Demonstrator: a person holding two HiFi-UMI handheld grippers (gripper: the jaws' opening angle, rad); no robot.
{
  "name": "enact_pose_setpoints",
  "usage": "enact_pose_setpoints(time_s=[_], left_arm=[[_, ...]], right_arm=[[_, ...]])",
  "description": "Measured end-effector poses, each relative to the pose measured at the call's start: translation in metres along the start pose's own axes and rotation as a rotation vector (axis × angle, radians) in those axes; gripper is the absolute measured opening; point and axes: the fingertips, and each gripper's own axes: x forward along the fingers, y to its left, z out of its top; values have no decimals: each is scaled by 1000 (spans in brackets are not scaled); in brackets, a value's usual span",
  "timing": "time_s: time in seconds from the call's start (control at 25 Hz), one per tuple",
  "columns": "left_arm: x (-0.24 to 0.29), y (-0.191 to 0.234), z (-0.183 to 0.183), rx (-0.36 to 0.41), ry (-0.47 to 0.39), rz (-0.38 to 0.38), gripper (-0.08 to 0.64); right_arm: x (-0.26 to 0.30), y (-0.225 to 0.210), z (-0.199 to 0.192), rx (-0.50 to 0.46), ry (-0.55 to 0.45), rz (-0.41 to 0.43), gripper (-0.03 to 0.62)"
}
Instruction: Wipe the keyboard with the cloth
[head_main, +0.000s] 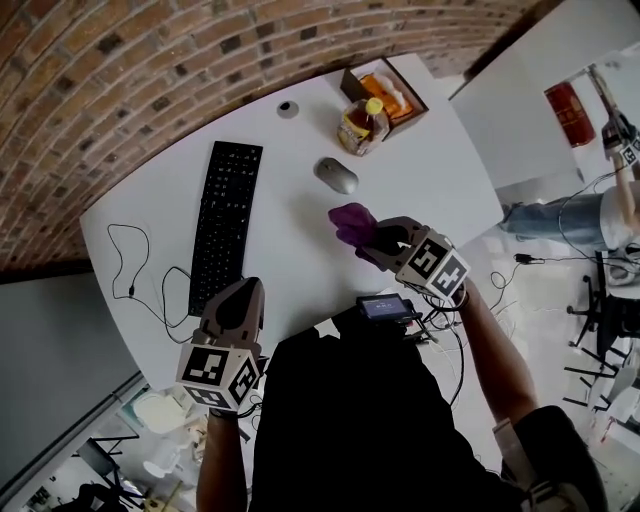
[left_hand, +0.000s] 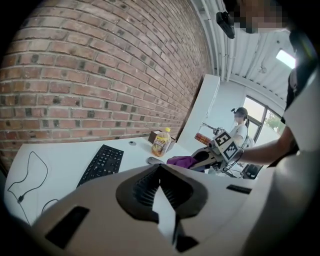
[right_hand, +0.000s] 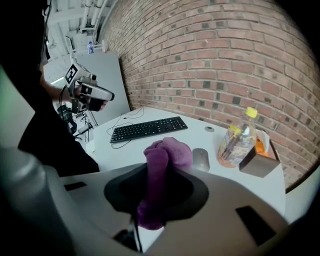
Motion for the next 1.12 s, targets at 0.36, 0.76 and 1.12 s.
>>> enact_pose_setpoints(time_s=[0.36,0.76,1.12], left_arm=[[27,-24,8,15,23,7,14],[57,-47,15,21,35,11,14],[72,-63,16,7,58,48,14]], right_arm=[[-39,-53,-47,59,25,-77,98],[-59,-93,-92,124,55,-126,98],[-50,-123,-135,176,131,-145,98]])
